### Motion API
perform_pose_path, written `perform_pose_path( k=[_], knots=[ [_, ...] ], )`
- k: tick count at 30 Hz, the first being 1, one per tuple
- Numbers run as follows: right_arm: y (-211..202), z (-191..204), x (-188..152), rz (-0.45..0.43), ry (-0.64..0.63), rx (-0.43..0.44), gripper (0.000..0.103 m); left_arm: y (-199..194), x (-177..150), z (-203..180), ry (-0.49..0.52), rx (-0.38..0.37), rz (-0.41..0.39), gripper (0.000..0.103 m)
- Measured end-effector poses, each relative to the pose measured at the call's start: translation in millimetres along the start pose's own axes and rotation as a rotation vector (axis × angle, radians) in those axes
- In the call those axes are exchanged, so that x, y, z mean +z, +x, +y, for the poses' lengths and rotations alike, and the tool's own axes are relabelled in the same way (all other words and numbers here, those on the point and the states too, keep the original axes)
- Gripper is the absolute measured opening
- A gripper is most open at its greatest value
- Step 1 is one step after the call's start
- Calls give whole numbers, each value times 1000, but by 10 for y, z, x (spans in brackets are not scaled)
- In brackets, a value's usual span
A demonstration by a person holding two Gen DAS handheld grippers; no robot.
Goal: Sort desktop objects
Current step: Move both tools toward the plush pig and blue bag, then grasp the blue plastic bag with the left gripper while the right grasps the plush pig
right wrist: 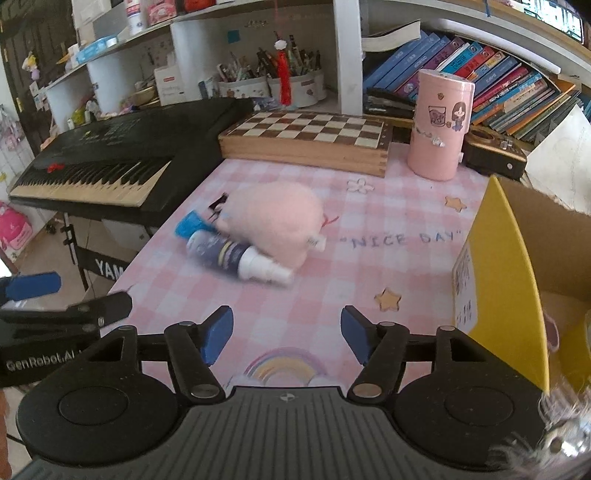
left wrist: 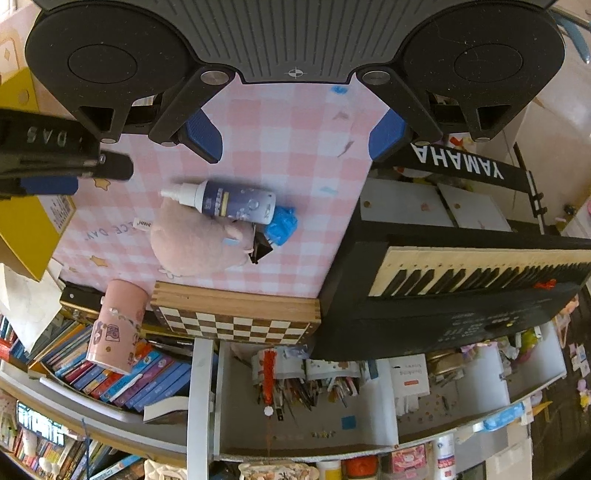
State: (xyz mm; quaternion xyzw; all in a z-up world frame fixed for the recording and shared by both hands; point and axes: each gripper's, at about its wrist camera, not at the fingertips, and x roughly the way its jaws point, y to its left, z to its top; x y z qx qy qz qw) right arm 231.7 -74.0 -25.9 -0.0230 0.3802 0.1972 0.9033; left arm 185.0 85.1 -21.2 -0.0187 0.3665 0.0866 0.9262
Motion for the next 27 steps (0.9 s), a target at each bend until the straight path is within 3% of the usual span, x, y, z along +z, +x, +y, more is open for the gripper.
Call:
perform_pose_path(
  k=[10, 16, 27],
  knots=[
    [202, -240, 350, -43, 35, -1, 65, 472, 302, -61, -116, 0, 25, 88],
    [347, -252, 470, -40, 14, 30, 67, 721, 470, -57, -121, 19, 23, 86],
    [580, -260, 575, -8, -6, 56, 70, 1167, 637, -4, -176, 0, 121, 56]
  ],
)
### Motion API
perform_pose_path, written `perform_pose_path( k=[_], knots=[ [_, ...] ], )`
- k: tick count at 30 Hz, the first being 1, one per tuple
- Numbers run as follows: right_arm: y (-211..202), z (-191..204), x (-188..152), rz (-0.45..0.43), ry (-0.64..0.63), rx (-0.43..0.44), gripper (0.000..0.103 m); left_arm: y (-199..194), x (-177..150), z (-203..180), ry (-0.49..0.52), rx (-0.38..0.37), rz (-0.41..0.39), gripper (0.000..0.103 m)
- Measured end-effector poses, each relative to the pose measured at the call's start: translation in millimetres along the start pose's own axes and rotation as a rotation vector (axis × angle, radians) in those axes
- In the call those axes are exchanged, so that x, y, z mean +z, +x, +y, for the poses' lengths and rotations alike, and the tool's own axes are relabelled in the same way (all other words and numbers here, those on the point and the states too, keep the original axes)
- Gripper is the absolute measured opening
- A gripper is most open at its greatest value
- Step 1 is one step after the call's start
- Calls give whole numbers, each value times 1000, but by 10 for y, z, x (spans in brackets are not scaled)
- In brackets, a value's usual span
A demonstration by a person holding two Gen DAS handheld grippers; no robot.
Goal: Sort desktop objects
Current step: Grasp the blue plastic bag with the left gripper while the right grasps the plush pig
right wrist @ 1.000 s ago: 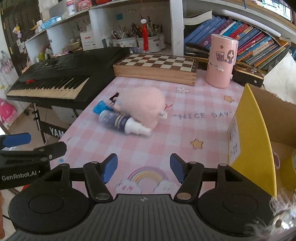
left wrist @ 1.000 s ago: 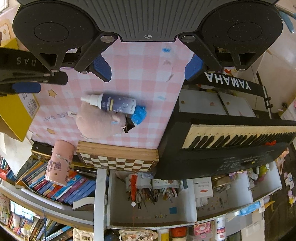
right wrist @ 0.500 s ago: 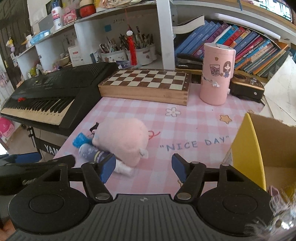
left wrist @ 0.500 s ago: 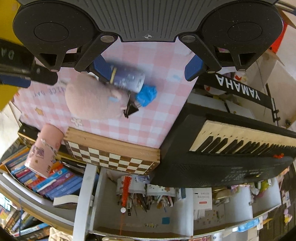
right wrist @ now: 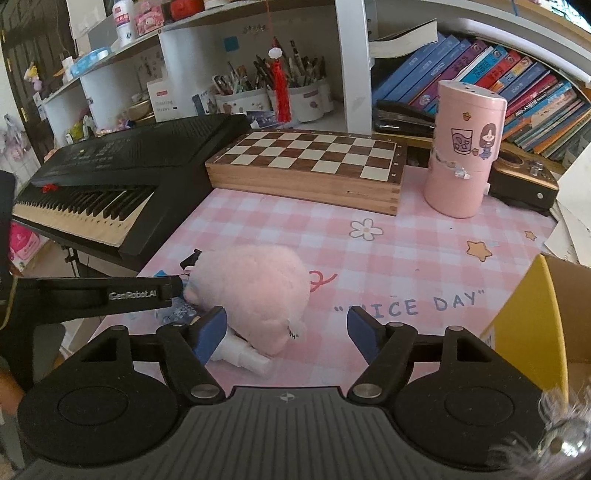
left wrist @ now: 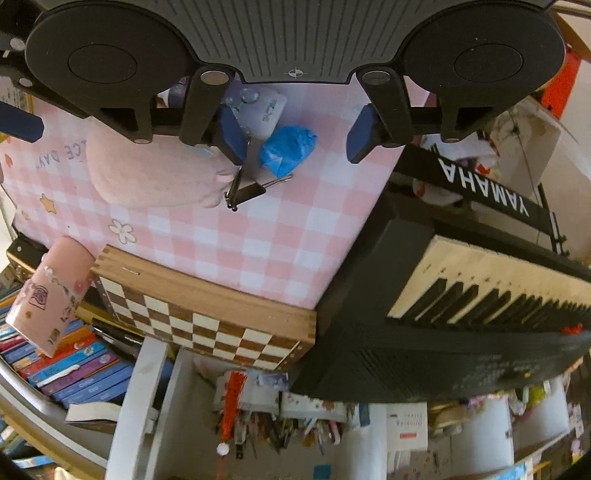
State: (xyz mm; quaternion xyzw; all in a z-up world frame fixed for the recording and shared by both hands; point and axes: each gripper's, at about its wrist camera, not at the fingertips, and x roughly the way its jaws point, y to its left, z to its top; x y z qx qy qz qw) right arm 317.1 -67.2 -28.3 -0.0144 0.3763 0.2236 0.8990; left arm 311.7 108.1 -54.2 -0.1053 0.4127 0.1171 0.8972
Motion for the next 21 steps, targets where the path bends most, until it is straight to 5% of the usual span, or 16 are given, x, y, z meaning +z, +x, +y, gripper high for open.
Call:
perform_pose_path(
  k=[7, 21],
  knots=[
    [145, 50, 64, 15, -38, 22, 77, 157, 24, 132, -117, -70, 54, 31],
    [573, 254, 168, 83, -133, 26, 91, -274, -16, 402, -223, -154, -37, 30]
  ],
)
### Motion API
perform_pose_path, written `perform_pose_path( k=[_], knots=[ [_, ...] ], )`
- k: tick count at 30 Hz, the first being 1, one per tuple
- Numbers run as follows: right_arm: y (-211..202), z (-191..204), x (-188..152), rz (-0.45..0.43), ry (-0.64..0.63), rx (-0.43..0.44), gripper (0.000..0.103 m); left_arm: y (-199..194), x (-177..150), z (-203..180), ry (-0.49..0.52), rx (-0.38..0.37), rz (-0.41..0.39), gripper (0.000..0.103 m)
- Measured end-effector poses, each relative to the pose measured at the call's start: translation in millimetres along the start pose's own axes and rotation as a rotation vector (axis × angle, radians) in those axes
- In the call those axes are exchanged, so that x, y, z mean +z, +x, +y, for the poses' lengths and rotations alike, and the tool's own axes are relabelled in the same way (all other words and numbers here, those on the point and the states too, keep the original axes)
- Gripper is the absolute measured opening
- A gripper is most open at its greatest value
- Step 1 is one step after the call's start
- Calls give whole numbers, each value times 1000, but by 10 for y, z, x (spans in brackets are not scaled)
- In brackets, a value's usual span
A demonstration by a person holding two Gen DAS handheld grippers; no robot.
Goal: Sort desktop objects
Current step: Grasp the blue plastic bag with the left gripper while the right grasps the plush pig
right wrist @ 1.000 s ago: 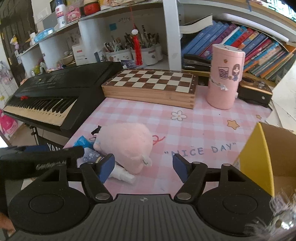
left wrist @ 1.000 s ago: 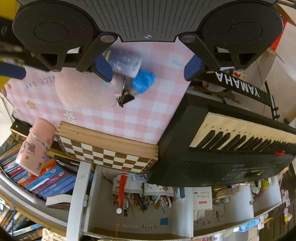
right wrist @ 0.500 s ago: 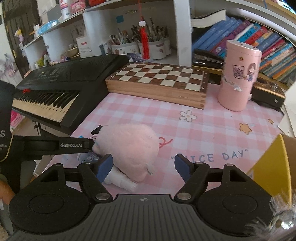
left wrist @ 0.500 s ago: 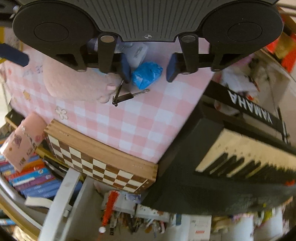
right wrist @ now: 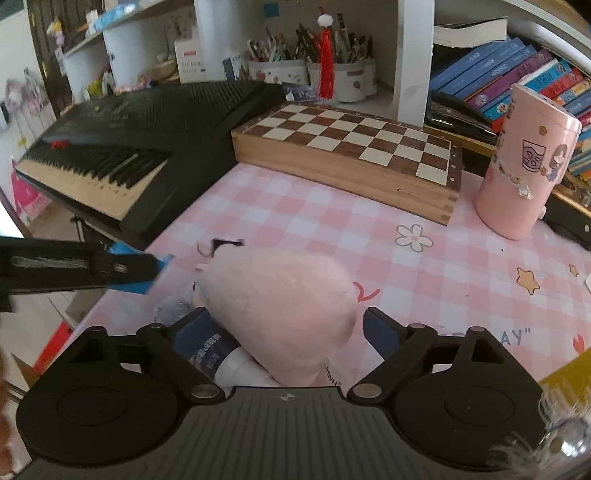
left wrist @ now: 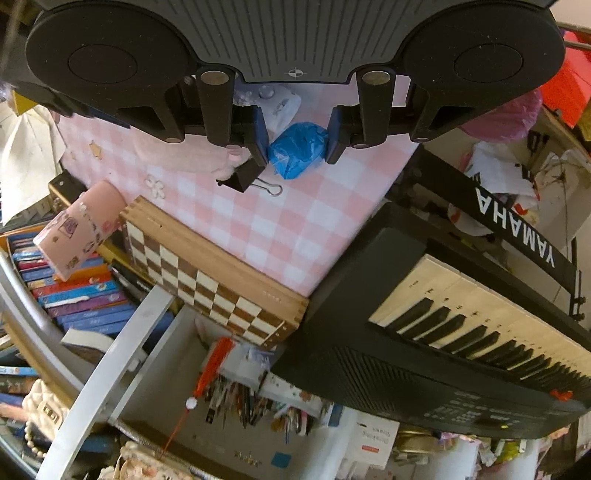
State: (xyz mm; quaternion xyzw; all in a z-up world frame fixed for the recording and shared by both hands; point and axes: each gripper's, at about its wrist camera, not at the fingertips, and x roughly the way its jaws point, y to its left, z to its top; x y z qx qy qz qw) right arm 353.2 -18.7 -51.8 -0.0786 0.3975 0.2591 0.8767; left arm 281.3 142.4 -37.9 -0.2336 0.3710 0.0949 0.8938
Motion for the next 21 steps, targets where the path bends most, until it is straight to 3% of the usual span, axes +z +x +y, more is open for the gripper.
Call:
perform_pose_path(
  k=[6, 8, 9, 13, 21],
  knots=[
    [182, -2, 14, 14, -6, -10, 93, -100, -71, 15, -6, -17, 1, 31],
    [225, -16, 12, 10, -3, -1, 89, -126, -85, 14, -5, -23, 2, 31],
    [236, -18, 12, 12, -5, 9, 78, -136, -89, 10, -4, -27, 2, 31],
    [173, -48, 9, -17, 6, 33, 62, -190, -86, -12, 4, -38, -11, 30],
    [-160, -52, 66, -104, 36, 9, 59, -333, -91, -57, 18, -79, -41, 30]
  ],
)
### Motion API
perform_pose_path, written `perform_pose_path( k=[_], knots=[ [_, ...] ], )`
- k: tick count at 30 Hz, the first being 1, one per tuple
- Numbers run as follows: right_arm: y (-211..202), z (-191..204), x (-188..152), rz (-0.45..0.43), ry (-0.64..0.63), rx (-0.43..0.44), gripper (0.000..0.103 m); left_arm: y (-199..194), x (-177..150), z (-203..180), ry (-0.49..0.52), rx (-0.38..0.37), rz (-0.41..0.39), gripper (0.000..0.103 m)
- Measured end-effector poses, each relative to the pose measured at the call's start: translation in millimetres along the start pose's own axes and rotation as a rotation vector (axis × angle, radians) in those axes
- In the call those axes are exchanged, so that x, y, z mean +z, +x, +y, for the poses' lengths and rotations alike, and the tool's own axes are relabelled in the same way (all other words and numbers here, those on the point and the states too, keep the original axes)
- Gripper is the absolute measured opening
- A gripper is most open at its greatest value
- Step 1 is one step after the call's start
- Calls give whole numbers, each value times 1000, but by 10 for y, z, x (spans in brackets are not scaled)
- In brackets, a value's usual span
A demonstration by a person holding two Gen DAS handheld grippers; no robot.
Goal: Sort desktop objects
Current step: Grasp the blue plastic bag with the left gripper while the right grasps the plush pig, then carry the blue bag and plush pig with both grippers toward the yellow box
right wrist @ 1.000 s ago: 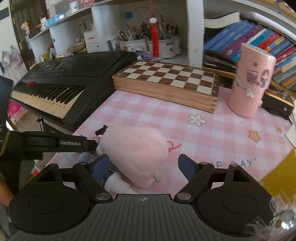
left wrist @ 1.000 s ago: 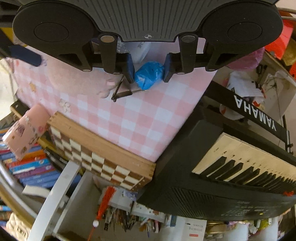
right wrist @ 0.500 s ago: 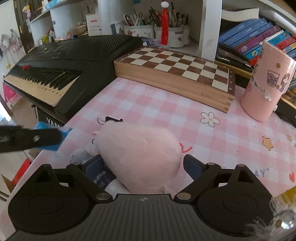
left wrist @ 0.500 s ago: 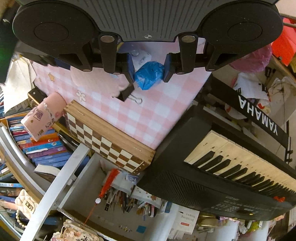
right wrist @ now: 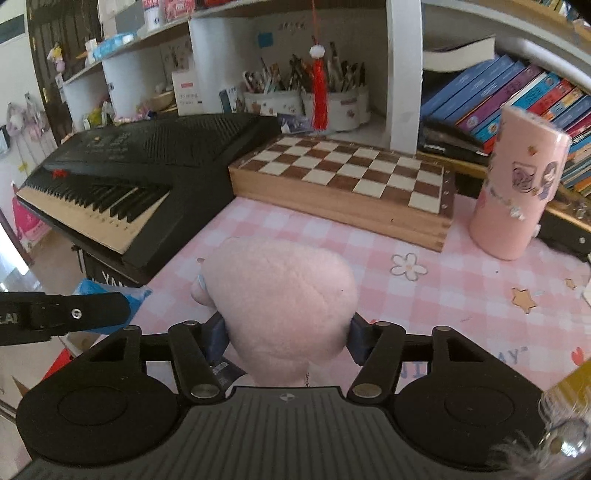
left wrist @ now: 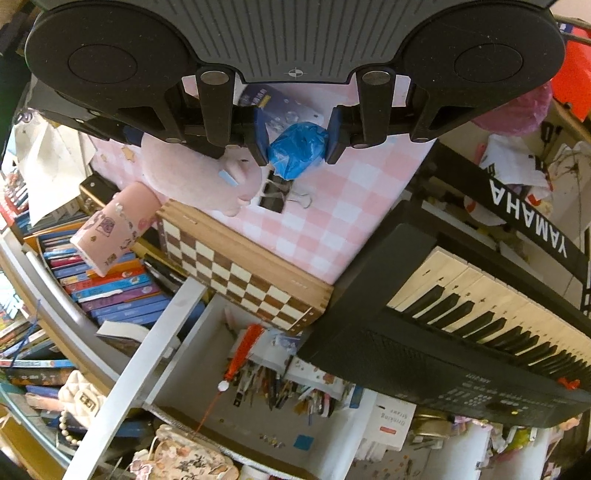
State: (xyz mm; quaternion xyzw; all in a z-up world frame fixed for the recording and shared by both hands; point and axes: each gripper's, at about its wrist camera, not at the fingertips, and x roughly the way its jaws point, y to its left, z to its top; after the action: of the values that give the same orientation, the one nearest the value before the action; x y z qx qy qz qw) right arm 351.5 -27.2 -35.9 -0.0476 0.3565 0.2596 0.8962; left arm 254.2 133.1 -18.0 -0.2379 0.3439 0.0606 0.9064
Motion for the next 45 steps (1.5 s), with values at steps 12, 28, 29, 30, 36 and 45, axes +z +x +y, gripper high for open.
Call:
perform_pose_path(
  k=[12, 28, 29, 30, 36, 45],
  knots=[
    [-630, 49, -164, -54, 74, -81, 60, -387, -142, -35, 50, -85, -21, 30],
    [-1510, 480, -700, -93, 157, -139, 60, -1111, -465, 128, 128, -172, -47, 30],
    [-1546, 519, -744, -90, 160, -141, 60, -1146, -493, 151, 127, -175, -45, 30],
    [-1576, 558, -788, -85, 162, -142, 60, -1178, -521, 177, 126, -178, -42, 30],
    [-1757, 769, -1038, -62, 182, -146, 60, -1386, -663, 290, 139, -197, -28, 30],
    [-2011, 990, -1334, -40, 210, -185, 60, -1676, -858, 402, 163, -221, -17, 30]
  ],
)
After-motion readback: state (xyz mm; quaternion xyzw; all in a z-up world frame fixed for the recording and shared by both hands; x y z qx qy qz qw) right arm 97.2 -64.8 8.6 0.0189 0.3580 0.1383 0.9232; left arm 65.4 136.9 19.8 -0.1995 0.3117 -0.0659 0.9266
